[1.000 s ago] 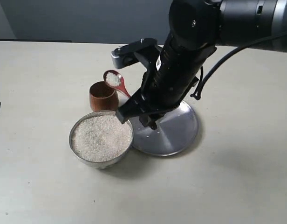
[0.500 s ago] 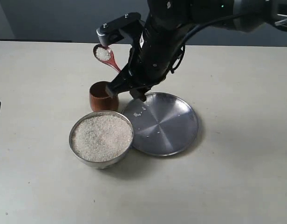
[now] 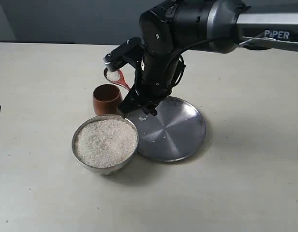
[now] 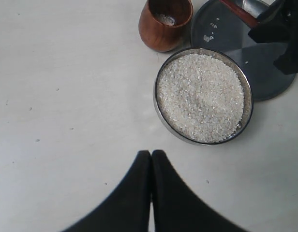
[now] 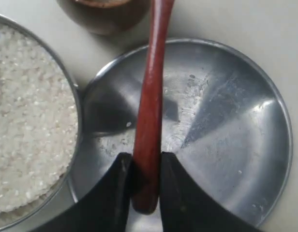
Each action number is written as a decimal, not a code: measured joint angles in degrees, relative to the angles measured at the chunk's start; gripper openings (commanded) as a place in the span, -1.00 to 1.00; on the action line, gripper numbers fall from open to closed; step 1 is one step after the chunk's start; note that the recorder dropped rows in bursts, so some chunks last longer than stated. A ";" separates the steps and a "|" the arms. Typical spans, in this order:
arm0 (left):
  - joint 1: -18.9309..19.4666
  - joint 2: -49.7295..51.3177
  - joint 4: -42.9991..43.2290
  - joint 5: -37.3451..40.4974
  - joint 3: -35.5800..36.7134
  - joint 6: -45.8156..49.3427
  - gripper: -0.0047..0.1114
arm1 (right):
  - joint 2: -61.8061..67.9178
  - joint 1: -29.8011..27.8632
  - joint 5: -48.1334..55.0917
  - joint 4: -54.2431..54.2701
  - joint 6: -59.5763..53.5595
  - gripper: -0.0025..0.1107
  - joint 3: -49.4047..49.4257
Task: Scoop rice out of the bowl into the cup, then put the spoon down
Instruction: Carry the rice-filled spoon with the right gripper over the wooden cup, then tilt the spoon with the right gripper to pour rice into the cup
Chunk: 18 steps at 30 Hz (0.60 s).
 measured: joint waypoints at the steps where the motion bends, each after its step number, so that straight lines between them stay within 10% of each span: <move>1: 0.00 0.00 0.00 0.00 0.00 0.00 -0.91 | 0.24 0.00 -0.12 -0.41 -0.13 -0.97 0.00; 18: 0.00 0.00 0.00 0.00 0.00 0.00 -0.91 | 1.17 1.97 0.54 -9.03 -0.97 -0.97 0.00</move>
